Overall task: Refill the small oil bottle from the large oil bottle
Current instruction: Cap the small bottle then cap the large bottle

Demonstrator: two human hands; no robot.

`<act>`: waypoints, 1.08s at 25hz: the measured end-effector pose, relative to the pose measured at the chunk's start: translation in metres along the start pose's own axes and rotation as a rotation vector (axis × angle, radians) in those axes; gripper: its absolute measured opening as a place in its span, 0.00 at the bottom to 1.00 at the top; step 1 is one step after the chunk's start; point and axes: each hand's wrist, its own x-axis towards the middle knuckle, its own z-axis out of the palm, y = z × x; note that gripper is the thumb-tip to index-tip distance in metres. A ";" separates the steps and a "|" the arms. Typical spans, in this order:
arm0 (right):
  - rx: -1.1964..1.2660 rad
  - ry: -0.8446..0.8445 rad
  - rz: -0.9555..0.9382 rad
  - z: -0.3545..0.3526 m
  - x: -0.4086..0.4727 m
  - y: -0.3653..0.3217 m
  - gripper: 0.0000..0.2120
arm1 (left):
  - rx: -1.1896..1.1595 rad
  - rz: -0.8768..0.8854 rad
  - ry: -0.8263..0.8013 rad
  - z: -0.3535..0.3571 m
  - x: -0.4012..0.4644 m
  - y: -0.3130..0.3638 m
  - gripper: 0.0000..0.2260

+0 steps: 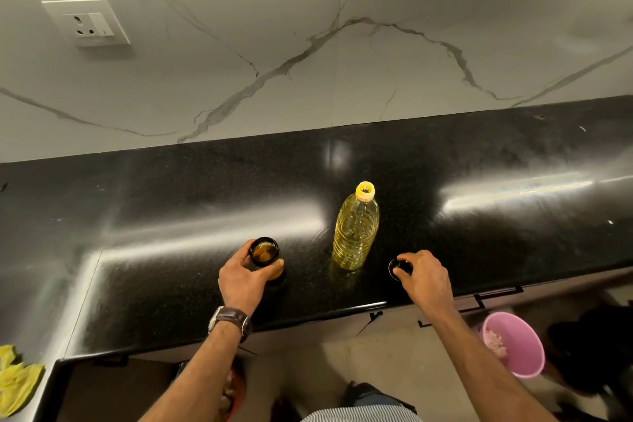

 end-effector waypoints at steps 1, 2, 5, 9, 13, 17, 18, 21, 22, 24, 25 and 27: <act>-0.008 0.005 0.007 -0.001 -0.002 0.000 0.19 | 0.003 0.002 -0.001 0.000 -0.001 0.000 0.30; -0.022 0.013 0.007 -0.001 -0.005 -0.002 0.18 | 0.003 0.000 0.002 0.000 -0.002 0.000 0.30; -0.046 -0.008 -0.046 -0.004 -0.027 -0.016 0.16 | -0.015 0.001 -0.001 0.001 -0.006 0.003 0.29; 0.011 -0.101 -0.254 0.000 -0.067 -0.075 0.14 | -0.040 -0.002 0.002 0.001 -0.009 -0.003 0.27; 0.083 -0.080 -0.479 0.002 -0.066 -0.151 0.16 | -0.012 0.019 0.001 0.002 -0.011 -0.005 0.25; 0.087 -0.033 -0.598 0.004 -0.041 -0.211 0.15 | 0.031 0.018 0.035 0.000 -0.019 0.002 0.26; 0.079 -0.037 -0.610 0.006 -0.036 -0.221 0.15 | 0.032 0.024 0.026 -0.001 -0.020 0.003 0.26; 0.041 -0.066 -0.638 0.015 -0.027 -0.236 0.15 | 0.037 0.017 0.009 -0.002 -0.023 0.005 0.25; 0.025 -0.072 -0.646 0.018 -0.025 -0.238 0.14 | 0.036 0.015 0.011 -0.003 -0.024 0.005 0.24; -0.010 -0.077 -0.663 0.022 -0.023 -0.239 0.14 | 0.043 0.022 0.016 -0.003 -0.024 0.004 0.22; -0.029 -0.079 -0.674 0.023 -0.022 -0.238 0.13 | 0.049 0.028 0.014 -0.003 -0.025 0.003 0.22; -0.067 -0.083 -0.687 0.026 -0.021 -0.238 0.13 | 0.050 0.027 0.009 -0.002 -0.024 0.002 0.22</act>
